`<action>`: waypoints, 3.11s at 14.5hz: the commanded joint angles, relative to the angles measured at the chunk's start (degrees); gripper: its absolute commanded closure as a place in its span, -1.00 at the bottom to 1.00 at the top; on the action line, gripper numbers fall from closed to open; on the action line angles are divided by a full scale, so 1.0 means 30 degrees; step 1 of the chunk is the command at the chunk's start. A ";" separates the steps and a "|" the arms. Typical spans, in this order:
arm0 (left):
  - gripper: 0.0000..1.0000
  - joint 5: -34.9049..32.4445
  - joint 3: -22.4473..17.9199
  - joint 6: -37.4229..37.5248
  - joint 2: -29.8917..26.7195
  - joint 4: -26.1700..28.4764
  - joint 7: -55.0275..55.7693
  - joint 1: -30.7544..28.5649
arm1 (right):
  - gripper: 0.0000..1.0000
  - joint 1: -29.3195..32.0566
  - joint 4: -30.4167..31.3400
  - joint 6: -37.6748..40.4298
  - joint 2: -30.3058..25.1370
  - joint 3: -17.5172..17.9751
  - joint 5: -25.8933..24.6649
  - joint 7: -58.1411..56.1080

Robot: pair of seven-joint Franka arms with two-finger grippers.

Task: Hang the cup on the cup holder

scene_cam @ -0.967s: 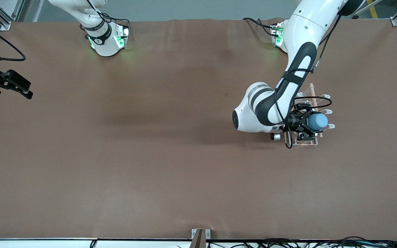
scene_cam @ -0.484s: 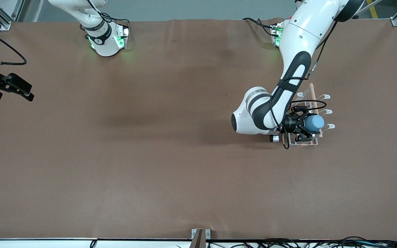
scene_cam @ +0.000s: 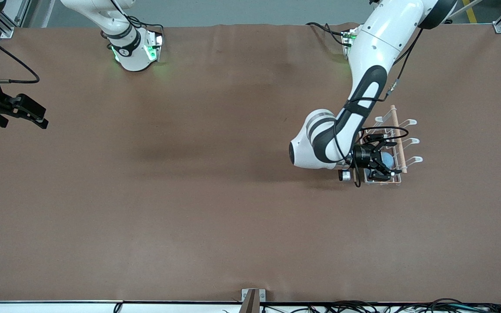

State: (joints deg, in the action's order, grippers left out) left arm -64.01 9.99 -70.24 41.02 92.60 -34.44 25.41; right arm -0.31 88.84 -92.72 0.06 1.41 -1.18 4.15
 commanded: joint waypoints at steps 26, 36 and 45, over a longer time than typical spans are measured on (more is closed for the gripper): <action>-1.00 1.8161 0.0127 -0.5765 -0.8539 -0.7053 1.5083 -0.6263 | -1.00 -0.0188 0.0123 -0.0061 0.0010 -0.0177 0.0012 -0.0123; -1.00 2.1074 0.0010 -0.7548 -1.6508 0.2698 1.4878 -0.9259 | -1.00 -0.0188 0.0152 -0.0032 0.0010 -0.0177 0.0012 -0.0123; -1.00 2.1074 0.0010 -0.5795 -1.5840 0.0626 1.4147 -0.9289 | -1.00 -0.0159 0.0152 -0.0003 0.0010 -0.0177 0.0012 -0.0123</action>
State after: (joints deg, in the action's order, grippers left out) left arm -1.92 9.81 -89.10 -7.37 96.42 9.15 -1.83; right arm -0.40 89.06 -92.75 0.34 1.32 -1.18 4.13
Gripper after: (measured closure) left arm 0.000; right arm 0.000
